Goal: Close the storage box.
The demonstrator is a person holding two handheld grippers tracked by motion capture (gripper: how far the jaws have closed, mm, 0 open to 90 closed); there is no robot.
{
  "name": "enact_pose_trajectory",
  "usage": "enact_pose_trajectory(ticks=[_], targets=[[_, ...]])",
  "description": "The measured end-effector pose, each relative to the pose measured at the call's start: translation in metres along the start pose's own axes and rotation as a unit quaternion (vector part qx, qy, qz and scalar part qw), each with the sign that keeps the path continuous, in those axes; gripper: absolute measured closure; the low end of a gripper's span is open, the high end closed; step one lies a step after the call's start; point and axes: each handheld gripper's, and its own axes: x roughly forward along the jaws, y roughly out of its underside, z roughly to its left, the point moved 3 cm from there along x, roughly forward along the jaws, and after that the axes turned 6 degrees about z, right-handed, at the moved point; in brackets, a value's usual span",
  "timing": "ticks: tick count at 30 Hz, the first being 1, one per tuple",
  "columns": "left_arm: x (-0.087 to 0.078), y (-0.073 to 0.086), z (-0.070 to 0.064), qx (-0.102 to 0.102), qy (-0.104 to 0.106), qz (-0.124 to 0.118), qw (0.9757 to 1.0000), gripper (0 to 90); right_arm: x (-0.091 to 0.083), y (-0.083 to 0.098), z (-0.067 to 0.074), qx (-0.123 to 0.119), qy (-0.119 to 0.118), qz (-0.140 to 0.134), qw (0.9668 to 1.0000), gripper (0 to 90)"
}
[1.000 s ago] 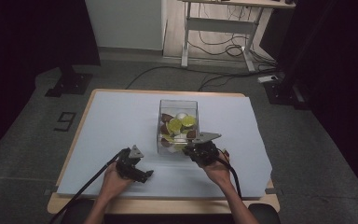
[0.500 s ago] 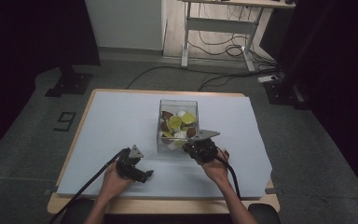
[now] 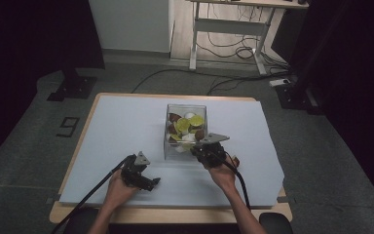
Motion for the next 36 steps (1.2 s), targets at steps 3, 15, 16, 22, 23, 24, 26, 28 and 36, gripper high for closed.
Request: enact_pose_trajectory(ticks=[3,15,16,22,23,24,26,28,36], targets=[[0.0000,0.0000,0.0000,0.000,0.000,0.000,1.0000,0.0,0.0007,-0.0004,-0.0007,0.002,0.002,0.000,1.0000,79.5],[0.0000,0.0000,0.0000,0.000,0.000,0.000,1.0000,0.0,0.0038,-0.0012,-0.0019,-0.001,0.007,-0.001,1.0000,79.3],[0.0000,0.0000,0.0000,0.000,0.000,0.000,1.0000,0.0,0.0039,-0.0012,-0.0018,-0.003,0.009,-0.001,1.0000,79.2],[0.0001,0.0000,-0.0001,0.000,0.000,0.000,1.0000,0.0,0.0082,0.0000,0.0004,-0.019,0.042,0.010,0.9989,81.8],[0.0000,0.0000,-0.0001,0.000,0.000,0.000,1.0000,0.0,0.0098,0.0006,0.0005,-0.017,0.045,0.009,0.9988,81.7],[0.0000,0.0000,-0.0001,0.000,0.000,0.000,1.0000,0.0,0.0100,0.0006,0.0004,-0.009,0.033,0.004,0.9994,81.7],[0.0001,0.0000,-0.0001,0.000,0.000,0.000,1.0000,0.0,0.0090,-0.0007,0.0013,-0.014,0.033,0.006,0.9994,81.2],[0.0001,0.0001,-0.0001,0.000,0.000,0.000,1.0000,0.0,0.0080,-0.0011,0.0026,-0.019,0.038,0.007,0.9991,81.1],[0.0001,0.0000,-0.0002,0.000,0.000,0.000,1.0000,0.0,0.0027,0.0001,-0.0016,-0.009,0.028,0.007,0.9995,76.0]])
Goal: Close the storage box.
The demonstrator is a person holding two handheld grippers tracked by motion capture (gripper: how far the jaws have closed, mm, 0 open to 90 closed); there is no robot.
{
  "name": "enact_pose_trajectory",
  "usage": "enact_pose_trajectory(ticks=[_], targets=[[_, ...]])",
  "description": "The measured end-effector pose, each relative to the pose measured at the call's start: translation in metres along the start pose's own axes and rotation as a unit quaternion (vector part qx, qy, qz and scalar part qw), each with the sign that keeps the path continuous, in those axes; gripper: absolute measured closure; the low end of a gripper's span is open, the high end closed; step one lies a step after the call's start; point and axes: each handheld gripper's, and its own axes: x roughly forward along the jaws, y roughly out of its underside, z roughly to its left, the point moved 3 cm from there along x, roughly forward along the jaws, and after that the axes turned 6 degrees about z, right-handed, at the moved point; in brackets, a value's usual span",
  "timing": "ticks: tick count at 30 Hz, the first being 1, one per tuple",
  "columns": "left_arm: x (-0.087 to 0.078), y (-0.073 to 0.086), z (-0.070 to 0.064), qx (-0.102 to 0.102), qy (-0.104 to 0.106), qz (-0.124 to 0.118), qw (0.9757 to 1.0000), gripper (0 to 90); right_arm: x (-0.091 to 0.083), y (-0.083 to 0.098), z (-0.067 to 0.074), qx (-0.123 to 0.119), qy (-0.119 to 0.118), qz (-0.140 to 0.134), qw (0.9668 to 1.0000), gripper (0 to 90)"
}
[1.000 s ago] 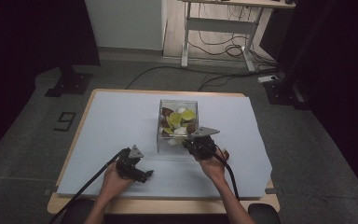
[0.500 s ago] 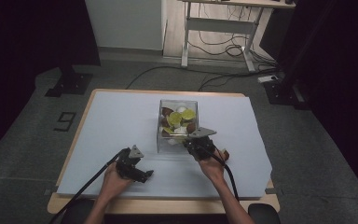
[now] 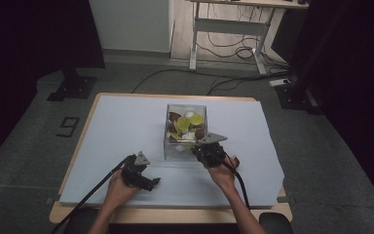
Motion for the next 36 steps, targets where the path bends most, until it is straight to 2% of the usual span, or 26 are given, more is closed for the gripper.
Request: enact_pose_trajectory(ticks=[2,7,9,12,15,16,26,36], targets=[[0.000,0.000,0.000,0.000,0.000,0.000,1.0000,0.0,-0.001,0.001,-0.002,0.009,-0.010,0.003,0.9999,71.6],[0.000,0.000,0.000,0.000,0.000,0.000,1.0000,0.0,-0.005,0.003,-0.002,0.002,-0.015,0.013,0.9998,60.0],[0.000,0.000,0.000,0.000,0.000,0.000,1.0000,0.0,-0.007,0.005,-0.002,-0.005,-0.011,0.017,0.9998,55.9],[0.000,0.000,0.000,0.000,0.000,0.000,1.0000,0.0,-0.009,0.007,0.000,-0.015,-0.025,0.022,0.9993,47.2],[0.000,0.000,0.000,0.000,0.000,0.000,1.0000,0.0,-0.010,0.008,0.001,-0.020,-0.030,0.027,0.9990,43.6],[0.000,0.000,0.000,0.000,0.000,0.000,1.0000,0.0,-0.011,0.009,0.002,-0.025,-0.032,0.028,0.9988,40.0],[0.000,0.000,0.000,0.000,0.001,0.000,1.0000,0.0,-0.019,0.012,0.006,-0.038,-0.038,0.030,0.9981,29.0],[0.000,0.000,0.000,0.000,0.000,-0.001,1.0000,0.0,-0.033,0.016,0.001,-0.040,-0.037,0.023,0.9983,26.4]])
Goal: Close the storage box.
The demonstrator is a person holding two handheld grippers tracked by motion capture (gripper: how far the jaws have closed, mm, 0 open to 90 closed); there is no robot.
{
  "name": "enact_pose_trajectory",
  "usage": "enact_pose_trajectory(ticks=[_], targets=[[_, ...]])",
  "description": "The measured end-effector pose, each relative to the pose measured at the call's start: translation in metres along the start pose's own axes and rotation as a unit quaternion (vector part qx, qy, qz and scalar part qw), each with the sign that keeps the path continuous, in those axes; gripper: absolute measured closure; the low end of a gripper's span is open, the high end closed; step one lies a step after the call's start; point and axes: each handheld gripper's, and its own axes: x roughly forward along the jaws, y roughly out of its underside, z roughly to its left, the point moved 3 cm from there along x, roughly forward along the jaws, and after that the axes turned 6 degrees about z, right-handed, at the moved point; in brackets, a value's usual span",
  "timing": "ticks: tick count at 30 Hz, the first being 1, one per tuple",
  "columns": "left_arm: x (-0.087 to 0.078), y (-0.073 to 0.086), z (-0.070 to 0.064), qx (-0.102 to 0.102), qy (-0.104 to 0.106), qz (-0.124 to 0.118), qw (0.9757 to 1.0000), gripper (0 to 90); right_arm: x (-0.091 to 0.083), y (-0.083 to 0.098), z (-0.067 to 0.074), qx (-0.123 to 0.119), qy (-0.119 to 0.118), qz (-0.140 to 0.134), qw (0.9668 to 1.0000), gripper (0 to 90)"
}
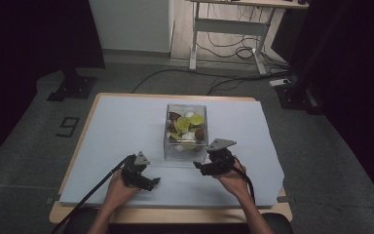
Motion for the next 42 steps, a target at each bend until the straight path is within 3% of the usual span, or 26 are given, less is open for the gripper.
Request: enact_pose_trajectory(ticks=[19,33,42], targets=[[0.000,0.000,0.000,0.000,0.000,0.000,1.0000,0.0,-0.019,0.009,-0.012,0.013,0.009,0.003,0.9999,17.6],[0.000,0.000,0.000,0.000,0.000,0.000,1.0000,0.0,-0.028,0.017,-0.023,0.010,0.033,0.005,0.9994,13.2],[0.000,0.000,0.000,0.000,0.000,0.000,1.0000,0.0,-0.035,0.028,-0.035,0.020,0.052,0.013,0.9983,3.6]])
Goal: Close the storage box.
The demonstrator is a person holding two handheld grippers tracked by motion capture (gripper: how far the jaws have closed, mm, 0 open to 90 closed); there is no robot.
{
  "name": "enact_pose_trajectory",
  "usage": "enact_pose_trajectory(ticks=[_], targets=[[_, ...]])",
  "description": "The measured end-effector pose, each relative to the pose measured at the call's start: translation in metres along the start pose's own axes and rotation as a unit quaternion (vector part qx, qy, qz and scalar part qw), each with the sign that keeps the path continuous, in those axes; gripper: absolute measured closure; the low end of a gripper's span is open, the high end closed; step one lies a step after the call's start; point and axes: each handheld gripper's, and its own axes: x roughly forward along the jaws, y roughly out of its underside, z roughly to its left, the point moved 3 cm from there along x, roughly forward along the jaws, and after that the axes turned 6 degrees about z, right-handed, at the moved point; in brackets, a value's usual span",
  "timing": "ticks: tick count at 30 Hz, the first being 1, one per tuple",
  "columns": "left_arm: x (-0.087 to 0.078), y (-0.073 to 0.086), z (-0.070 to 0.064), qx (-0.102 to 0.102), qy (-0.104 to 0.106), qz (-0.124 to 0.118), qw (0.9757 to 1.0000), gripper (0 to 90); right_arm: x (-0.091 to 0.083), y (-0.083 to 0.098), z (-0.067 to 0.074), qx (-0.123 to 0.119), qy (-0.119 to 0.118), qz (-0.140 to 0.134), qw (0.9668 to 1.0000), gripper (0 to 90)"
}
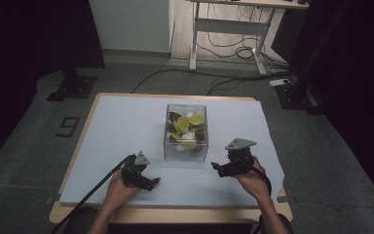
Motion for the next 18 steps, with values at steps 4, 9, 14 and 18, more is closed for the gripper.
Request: enact_pose_trajectory(ticks=[4,9,14,18], targets=[[0.000,0.000,0.000,0.000,0.000,0.000,1.0000,0.0,-0.002,0.004,-0.004,0.005,0.004,0.003,1.0000,2.4],[0.000,0.000,0.000,-0.001,0.000,0.000,1.0000,0.0,-0.004,0.010,-0.010,0.009,0.008,0.005,0.9999,2.4],[0.000,0.000,0.000,0.000,0.000,0.000,1.0000,0.0,-0.005,0.016,-0.014,0.012,0.014,0.008,0.9998,2.4],[0.000,0.000,0.000,0.000,0.000,0.000,1.0000,0.0,-0.005,0.020,-0.016,0.012,0.016,0.009,0.9997,2.5]])
